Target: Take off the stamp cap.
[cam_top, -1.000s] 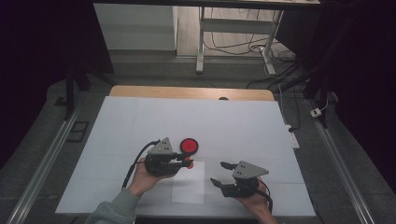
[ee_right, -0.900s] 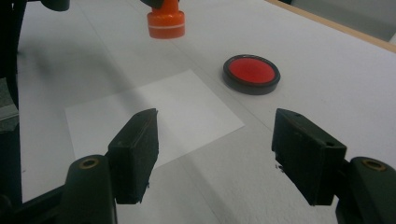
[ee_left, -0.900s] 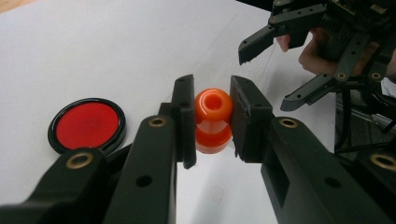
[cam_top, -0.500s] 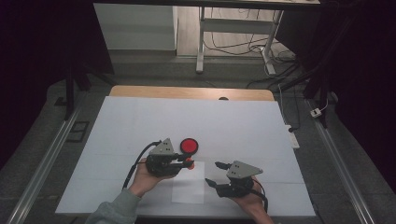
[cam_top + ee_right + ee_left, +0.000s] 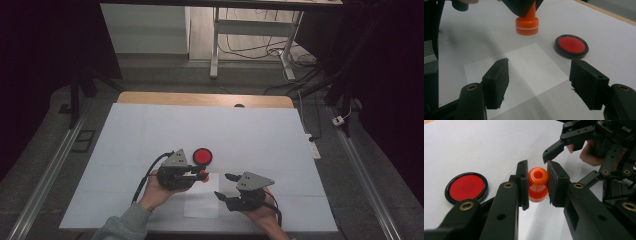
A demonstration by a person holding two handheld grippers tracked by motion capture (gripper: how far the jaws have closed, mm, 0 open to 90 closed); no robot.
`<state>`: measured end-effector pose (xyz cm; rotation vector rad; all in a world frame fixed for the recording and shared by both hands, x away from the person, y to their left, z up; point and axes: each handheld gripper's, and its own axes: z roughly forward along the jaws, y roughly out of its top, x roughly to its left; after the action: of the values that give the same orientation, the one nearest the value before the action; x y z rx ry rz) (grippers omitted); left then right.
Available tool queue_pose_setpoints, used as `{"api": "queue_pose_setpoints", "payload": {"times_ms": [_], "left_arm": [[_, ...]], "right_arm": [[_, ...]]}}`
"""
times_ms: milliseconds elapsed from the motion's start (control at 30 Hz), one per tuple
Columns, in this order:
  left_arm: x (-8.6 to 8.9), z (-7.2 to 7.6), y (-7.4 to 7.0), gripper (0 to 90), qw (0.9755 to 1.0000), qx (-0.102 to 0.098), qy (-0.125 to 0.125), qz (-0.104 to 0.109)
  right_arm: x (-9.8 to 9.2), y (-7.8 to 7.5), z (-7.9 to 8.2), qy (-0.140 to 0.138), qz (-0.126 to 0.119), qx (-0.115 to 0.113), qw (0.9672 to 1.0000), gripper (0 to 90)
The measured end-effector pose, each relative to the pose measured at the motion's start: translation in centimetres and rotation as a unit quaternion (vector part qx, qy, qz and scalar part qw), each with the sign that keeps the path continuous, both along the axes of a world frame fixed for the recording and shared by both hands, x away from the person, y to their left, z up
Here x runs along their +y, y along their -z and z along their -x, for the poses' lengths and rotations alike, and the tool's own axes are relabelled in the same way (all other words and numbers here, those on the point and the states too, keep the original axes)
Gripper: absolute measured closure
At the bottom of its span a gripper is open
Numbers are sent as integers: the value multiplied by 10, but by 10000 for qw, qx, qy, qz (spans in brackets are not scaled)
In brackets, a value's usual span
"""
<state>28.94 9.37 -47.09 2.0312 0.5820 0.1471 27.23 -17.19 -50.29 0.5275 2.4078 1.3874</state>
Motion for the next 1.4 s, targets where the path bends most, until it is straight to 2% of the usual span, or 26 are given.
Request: {"api": "queue_pose_setpoints", "payload": {"times_ms": [233, 400, 1133, 1400], "left_arm": [[-1, 0, 1, 717, 10000, 2, 11, -10], [-1, 1, 1, 717, 9999, -57, -109, 41], [-6, 2, 3, 718, 10000, 16, 39, 79], [-6, 2, 3, 718, 9999, 25, 68, 72]], "right_arm": [[6, 1, 0, -91, 6, 32, 10000, 316], [11, 2, 0, -137, 22, 28, 9999, 316], [30, 1, -4, -163, 56, 23, 9998, 330], [35, 1, -6, -69, 69, 87, 9999, 365]]}}
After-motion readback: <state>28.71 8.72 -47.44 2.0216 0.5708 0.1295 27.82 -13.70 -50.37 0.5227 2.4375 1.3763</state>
